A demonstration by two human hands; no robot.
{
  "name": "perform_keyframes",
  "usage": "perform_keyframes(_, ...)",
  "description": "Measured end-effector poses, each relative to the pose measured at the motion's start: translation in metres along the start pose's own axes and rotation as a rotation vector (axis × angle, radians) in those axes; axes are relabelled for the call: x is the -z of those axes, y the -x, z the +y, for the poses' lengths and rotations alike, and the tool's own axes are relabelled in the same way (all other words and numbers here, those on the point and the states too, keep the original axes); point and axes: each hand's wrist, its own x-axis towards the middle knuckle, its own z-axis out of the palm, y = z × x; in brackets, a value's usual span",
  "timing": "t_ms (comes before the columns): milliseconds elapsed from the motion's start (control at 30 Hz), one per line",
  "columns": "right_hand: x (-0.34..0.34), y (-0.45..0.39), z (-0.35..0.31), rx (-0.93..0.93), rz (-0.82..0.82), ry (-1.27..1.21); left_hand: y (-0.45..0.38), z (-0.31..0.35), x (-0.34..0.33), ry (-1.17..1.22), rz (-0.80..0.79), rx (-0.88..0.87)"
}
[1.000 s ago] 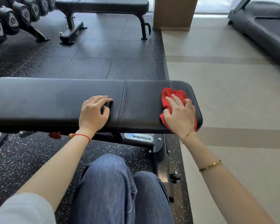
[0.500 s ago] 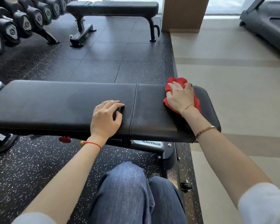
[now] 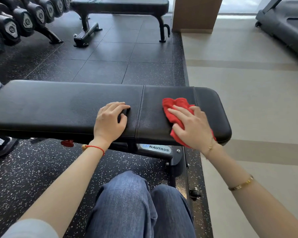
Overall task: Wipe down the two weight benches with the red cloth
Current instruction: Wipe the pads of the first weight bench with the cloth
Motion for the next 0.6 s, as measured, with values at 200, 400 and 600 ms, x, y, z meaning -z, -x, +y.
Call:
perform_keyframes(200,0.0,-0.04,0.029,-0.216,0.017,0.045,0.0,0.004,0.0,-0.004,-0.01,0.011)
perform_keyframes(400,-0.015,-0.077,-0.029,-0.105,-0.058,0.073,0.0,0.002,0.0,-0.003,-0.017,0.006)
perform_keyframes(600,-0.02,-0.031,-0.051,0.072,-0.048,0.032,0.0,0.0,0.003,-0.006,-0.023,-0.018)
